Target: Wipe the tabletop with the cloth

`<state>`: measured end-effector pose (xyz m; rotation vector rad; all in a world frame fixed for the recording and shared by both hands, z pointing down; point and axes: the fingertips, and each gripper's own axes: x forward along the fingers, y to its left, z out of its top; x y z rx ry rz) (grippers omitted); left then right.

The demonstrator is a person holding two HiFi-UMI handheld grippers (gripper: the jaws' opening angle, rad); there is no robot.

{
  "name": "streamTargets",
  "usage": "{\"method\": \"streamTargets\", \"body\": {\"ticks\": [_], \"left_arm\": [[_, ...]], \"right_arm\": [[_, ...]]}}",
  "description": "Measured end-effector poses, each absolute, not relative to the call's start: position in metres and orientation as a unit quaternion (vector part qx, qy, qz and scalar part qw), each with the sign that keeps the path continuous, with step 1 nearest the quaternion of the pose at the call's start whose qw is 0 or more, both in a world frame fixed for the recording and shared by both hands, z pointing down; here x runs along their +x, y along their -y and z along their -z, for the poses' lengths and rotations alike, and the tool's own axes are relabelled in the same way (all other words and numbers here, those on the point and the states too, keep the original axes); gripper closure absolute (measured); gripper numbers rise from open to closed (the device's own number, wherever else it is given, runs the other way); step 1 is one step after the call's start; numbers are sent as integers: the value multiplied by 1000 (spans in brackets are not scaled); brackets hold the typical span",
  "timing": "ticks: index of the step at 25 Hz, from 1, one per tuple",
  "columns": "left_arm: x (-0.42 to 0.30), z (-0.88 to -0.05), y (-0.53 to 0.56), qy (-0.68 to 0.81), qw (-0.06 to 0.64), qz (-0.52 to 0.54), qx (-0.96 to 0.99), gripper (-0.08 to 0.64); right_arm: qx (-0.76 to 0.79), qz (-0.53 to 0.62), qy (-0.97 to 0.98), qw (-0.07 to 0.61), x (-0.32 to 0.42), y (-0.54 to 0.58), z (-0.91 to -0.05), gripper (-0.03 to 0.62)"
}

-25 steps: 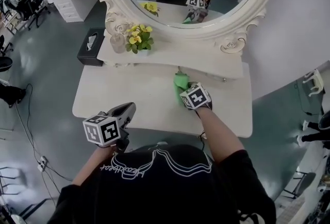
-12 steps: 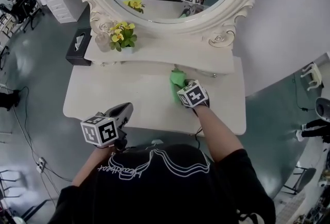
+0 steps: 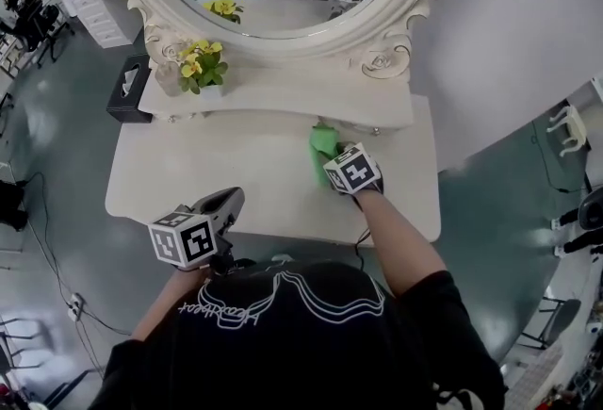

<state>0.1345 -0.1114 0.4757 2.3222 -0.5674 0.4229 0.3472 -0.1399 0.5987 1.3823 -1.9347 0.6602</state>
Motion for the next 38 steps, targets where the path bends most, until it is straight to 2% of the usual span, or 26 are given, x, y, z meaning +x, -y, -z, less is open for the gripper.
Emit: {"method": "streamTargets", "body": {"ticks": [38], "left_arm": [[175,-490,71,142,347,-189,907,555]], "right_arm": [[618,-283,657,326,448,63,-599,534]]}}
